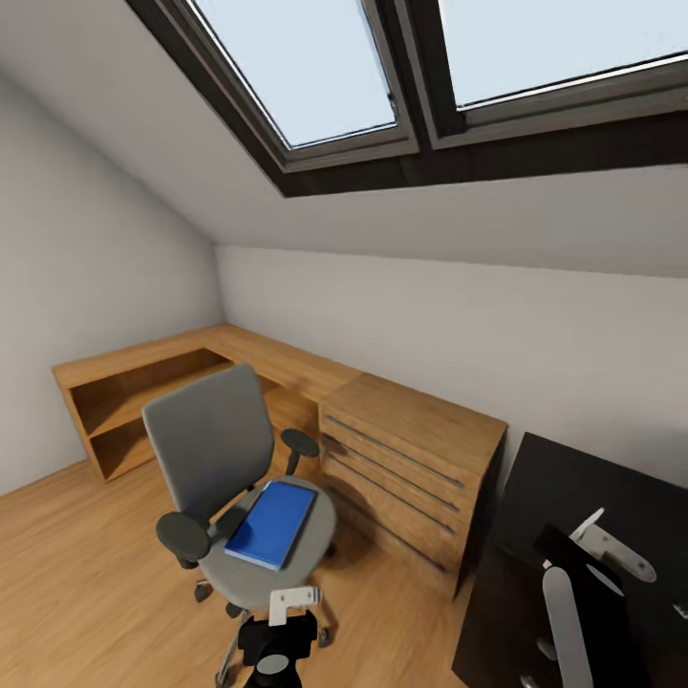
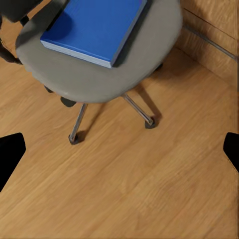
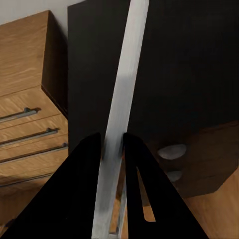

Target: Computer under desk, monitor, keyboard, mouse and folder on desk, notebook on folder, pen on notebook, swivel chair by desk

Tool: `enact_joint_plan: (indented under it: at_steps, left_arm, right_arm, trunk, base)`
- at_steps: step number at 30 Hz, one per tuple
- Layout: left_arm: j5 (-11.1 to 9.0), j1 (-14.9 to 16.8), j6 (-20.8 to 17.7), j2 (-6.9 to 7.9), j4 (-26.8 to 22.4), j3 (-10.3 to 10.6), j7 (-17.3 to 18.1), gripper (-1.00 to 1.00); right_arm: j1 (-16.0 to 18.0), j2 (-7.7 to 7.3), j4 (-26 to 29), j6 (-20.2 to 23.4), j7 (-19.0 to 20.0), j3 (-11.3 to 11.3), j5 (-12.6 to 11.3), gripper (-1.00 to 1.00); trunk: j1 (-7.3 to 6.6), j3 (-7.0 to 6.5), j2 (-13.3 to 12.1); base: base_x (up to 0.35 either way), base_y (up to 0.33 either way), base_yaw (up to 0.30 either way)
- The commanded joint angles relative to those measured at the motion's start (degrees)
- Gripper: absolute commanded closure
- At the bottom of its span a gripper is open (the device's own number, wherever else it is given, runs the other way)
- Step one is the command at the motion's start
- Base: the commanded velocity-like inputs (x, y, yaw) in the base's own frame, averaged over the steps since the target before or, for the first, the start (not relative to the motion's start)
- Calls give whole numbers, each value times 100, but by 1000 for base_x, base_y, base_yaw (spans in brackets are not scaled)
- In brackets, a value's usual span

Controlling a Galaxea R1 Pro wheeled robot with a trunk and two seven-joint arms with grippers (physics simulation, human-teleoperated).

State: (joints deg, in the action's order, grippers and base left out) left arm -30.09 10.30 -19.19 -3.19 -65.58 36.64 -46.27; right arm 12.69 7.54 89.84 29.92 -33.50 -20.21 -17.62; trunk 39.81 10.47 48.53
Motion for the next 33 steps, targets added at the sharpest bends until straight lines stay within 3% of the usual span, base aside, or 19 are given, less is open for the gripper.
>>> enact_joint_plan:
  at_steps: [1,6,12,14,16,18,19,23,25,27,28,31,32,33]
  left_arm:
    - [-27,7,-24,2,-8,4,-40,-100]
    - [-18,7,-23,2,-8,4,-40,-100]
    - [-7,7,-23,2,-8,28,-40,-100]
    - [0,7,-20,2,-7,38,-41,-100]
    - [2,7,-9,2,-7,46,-40,-100]
    - [3,8,-2,2,-7,48,-37,-100]
    - [1,7,0,2,-7,50,-35,-100]
    - [-12,7,3,-5,-7,149,-26,-100]
    - [-9,7,3,-3,-7,283,-29,-100]
    - [-8,7,3,-5,-7,334,-30,-100]
    - [-11,7,3,-6,-7,378,-29,-100]
    - [-14,7,3,-6,-7,385,-31,-100]
    - [-21,7,0,-7,-7,387,-31,-100]
    - [-22,7,-1,-7,-7,387,-31,-100]
  right_arm:
    - [6,2,8,8,-35,4,-48,100]
    - [6,-4,1,13,-32,15,-55,100]
    - [6,-21,-2,-14,-18,11,-50,100]
    - [6,-89,-26,-31,31,16,-39,100]
    - [6,-287,-141,-36,184,17,-32,100]
    - [13,-715,-422,-11,520,17,-46,100]
    - [15,-800,-487,-6,594,17,-48,100]
    - [129,-1456,-1479,24,1359,17,-56,100]
    - [301,-1622,-1974,29,1634,17,-53,100]
    - [412,-1675,-2235,50,1810,19,-49,100]
    - [690,-1822,-2837,211,2273,22,-41,100]
    - [976,-1870,-3393,250,2441,25,-24,100]
    - [1288,-1889,-4081,220,2480,34,16,100]
    - [1411,-1892,-4362,182,2487,37,64,100]
  trunk:
    - [-19,-9,-36]
    - [-129,-99,-236]
    - [-129,-99,-236]
    - [-129,-99,-236]
    - [-129,-99,-236]
    - [-129,-99,-236]
    - [-129,-99,-236]
    - [-129,-99,-236]
    - [-129,-99,-236]
    - [-129,-99,-236]
    - [-129,-99,-236]
    - [-129,-99,-236]
    - [-129,-99,-236]
    - [-129,-99,-236]
  base:
    - [242,-59,-11]
    - [244,-19,-3]
    - [154,-2,0]
    - [18,0,0]
    - [8,0,0]
    - [3,0,0]
    - [2,0,0]
    - [18,0,0]
    - [168,0,0]
    - [250,0,0]
    - [286,0,0]
    - [180,0,0]
    - [27,0,0]
    - [17,0,0]
